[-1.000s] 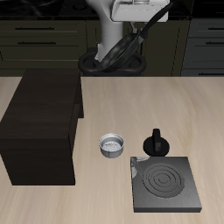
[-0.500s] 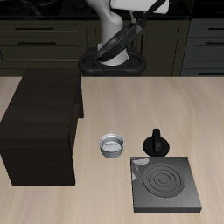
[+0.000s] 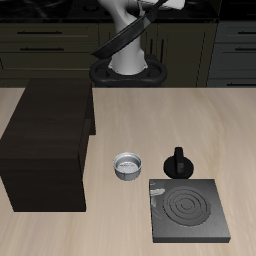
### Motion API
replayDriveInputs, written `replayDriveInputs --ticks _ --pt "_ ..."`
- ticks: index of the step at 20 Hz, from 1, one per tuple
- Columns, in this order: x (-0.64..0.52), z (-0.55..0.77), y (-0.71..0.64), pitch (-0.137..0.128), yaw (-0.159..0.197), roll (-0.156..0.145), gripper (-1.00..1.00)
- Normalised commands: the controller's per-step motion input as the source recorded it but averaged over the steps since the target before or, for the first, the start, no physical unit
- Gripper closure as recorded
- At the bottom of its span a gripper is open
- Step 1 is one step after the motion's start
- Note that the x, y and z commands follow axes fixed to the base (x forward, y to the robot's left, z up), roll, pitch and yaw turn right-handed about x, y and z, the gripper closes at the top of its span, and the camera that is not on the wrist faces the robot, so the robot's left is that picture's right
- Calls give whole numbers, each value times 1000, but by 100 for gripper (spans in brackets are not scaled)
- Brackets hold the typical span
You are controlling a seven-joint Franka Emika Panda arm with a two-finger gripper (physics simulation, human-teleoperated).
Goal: Place the frypan on top of the wooden shelf
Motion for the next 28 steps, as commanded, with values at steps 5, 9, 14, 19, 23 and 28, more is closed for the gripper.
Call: replayDriveInputs --ticks 5,9,14,19,23,28 --pt "122 227 -310 -14 -46 -52 100" --pt "230 307 -472 -23 -33 -65 100" --pt "356 143 -482 12 -62 -74 100" --pt "339 -72 -229 27 -5 -38 100" --pt "334 -52 -205 6 -10 -42 100" --pt "366 91 -362 7 -20 -63 100"
